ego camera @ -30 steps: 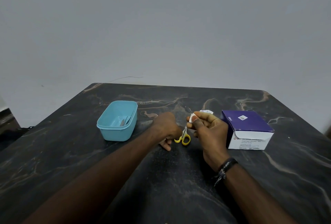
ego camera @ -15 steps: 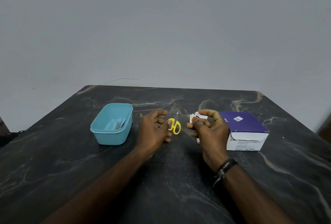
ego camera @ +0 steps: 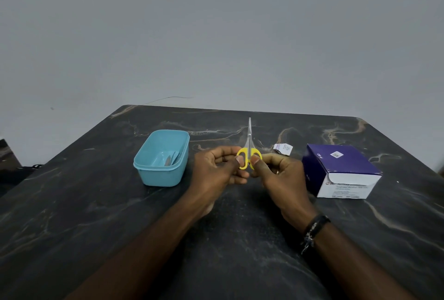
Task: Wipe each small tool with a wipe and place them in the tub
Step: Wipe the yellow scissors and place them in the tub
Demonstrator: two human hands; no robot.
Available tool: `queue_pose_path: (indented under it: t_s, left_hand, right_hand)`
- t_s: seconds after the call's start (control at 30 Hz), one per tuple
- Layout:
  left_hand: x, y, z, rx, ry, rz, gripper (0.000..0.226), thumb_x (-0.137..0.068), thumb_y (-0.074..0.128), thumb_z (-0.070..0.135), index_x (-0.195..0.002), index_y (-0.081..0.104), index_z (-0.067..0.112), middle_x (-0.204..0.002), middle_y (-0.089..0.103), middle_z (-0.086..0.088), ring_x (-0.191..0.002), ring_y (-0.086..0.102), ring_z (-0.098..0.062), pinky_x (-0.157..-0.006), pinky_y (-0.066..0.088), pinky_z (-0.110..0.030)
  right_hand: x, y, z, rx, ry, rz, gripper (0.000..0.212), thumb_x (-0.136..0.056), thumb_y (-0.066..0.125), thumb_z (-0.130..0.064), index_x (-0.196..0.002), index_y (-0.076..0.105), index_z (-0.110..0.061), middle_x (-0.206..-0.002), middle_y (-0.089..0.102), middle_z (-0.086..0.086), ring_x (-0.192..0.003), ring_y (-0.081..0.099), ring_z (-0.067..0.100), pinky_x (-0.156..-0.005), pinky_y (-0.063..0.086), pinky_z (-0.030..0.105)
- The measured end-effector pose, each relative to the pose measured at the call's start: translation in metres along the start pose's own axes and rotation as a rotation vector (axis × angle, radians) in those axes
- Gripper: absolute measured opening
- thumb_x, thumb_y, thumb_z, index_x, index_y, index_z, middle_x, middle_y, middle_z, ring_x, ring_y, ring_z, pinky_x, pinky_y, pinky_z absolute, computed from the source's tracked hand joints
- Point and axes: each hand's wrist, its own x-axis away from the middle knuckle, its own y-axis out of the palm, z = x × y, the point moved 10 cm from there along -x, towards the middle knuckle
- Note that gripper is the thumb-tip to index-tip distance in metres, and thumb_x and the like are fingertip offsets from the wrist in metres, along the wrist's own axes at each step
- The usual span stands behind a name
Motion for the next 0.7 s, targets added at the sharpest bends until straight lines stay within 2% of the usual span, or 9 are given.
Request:
queue_pose_path:
  t_s: [0.13,0.27,0.33,0.5,0.63,0.7]
  left_hand:
    - [-0.001,-0.004,0.009,-0.069,0.047,0.031,0.012,-0.09,0.063,0.004,-0.099,0.07,0.008,-0.077,0.068,-0.012,-0.057,0.062,-0.018,-0.047,0.051,-0.028]
    - [-0.005,-0.022,0.018,-0.029,0.067,0.126,0.011,-0.091,0.062,0.007,-0.095,0.071,0.009,-0.069,0.063,-0.007,-0.059,0.057,-0.015,-0.05,0.052,-0.029]
    - [-0.005,-0.027,0.018,0.062,0.048,0.145,0.01,-0.088,0.065,0.006,-0.096,0.07,0.006,-0.071,0.064,-0.006,-0.061,0.057,-0.014,-0.053,0.052,-0.029]
    - [-0.002,-0.015,0.009,0.453,-0.061,0.109,0.042,-0.078,0.066,-0.006,-0.119,0.058,-0.001,-0.082,0.063,-0.009,-0.064,0.059,-0.012,-0.054,0.051,-0.023]
    - [-0.001,-0.009,0.006,0.585,-0.09,0.093,0.064,-0.068,0.07,-0.001,-0.128,0.05,-0.007,-0.085,0.065,-0.01,-0.065,0.061,-0.012,-0.055,0.052,-0.021]
    - [-0.001,-0.009,0.008,0.626,-0.075,0.104,0.063,-0.066,0.07,0.0,-0.125,0.05,-0.008,-0.083,0.066,-0.01,-0.062,0.063,-0.011,-0.055,0.052,-0.02]
  right_hand:
    - [-0.002,-0.007,0.005,-0.045,0.031,0.036,0.022,-0.092,0.066,-0.019,-0.074,0.07,-0.007,-0.055,0.058,0.002,-0.047,0.045,0.002,-0.046,0.036,0.015]
    - [-0.007,-0.016,0.008,-0.119,0.072,0.073,0.02,-0.089,0.069,-0.021,-0.079,0.072,-0.004,-0.054,0.055,-0.001,-0.047,0.043,0.003,-0.045,0.036,0.014]
    - [-0.009,-0.016,0.007,-0.138,0.07,0.051,0.017,-0.088,0.069,-0.019,-0.082,0.073,-0.004,-0.054,0.056,-0.003,-0.048,0.044,0.003,-0.046,0.037,0.014]
    - [-0.007,-0.005,0.003,-0.155,0.054,-0.059,0.016,-0.089,0.068,-0.016,-0.085,0.073,-0.001,-0.05,0.056,-0.011,-0.048,0.044,0.003,-0.046,0.036,0.012]
    - [-0.001,0.007,-0.002,-0.169,0.032,-0.154,0.016,-0.089,0.067,-0.013,-0.081,0.072,0.0,-0.052,0.059,-0.012,-0.049,0.044,0.003,-0.046,0.036,0.012]
    - [0.002,0.013,-0.002,-0.178,0.047,-0.193,0.015,-0.09,0.066,-0.014,-0.081,0.072,-0.003,-0.056,0.061,-0.01,-0.051,0.046,0.004,-0.047,0.037,0.012]
